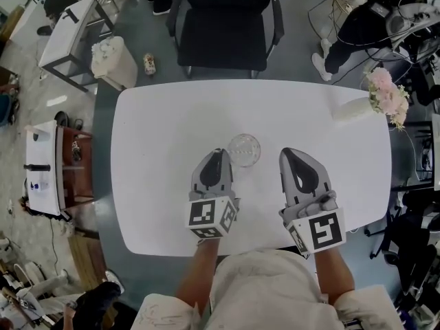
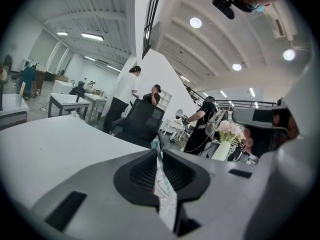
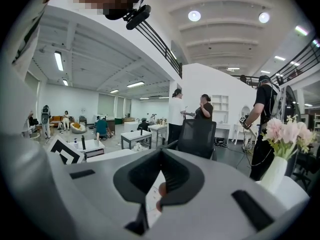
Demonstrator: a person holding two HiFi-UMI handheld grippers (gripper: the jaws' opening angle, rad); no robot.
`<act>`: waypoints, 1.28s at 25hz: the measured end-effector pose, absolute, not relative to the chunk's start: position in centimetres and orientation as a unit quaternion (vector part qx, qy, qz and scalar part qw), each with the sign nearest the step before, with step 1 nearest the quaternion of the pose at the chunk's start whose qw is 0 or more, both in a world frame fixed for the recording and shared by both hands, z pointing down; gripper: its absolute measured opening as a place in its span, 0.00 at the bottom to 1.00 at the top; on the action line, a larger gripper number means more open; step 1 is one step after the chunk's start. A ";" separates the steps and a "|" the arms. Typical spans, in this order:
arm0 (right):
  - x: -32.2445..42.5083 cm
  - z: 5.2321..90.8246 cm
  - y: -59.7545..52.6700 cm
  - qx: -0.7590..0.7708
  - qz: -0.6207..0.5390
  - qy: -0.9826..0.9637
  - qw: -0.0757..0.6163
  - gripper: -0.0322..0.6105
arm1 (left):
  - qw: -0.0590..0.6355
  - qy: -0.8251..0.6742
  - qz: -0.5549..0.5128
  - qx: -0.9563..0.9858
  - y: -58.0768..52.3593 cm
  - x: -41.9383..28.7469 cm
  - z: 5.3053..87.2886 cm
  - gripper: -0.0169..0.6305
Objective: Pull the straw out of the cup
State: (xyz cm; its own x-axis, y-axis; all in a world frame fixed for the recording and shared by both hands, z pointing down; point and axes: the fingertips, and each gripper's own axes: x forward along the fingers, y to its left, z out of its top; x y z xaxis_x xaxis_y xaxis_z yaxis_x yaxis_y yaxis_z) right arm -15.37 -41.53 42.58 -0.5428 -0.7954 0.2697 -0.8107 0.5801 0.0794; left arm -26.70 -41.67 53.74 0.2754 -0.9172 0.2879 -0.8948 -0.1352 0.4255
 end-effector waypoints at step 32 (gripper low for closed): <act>-3.9 36.4 -33.3 0.458 0.016 -0.888 0.034 0.05 | 0.058 -0.660 0.030 0.748 -33.4 -19.2 39.8 0.06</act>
State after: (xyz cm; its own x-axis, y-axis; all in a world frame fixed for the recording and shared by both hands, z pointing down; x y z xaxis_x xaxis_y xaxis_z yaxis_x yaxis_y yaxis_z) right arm -3.93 -33.28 36.45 -0.5781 -0.8125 0.0750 -0.8147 0.5798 0.0021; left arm -19.15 -33.35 39.82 0.1260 -0.9846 0.1215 -0.9915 -0.1209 0.0481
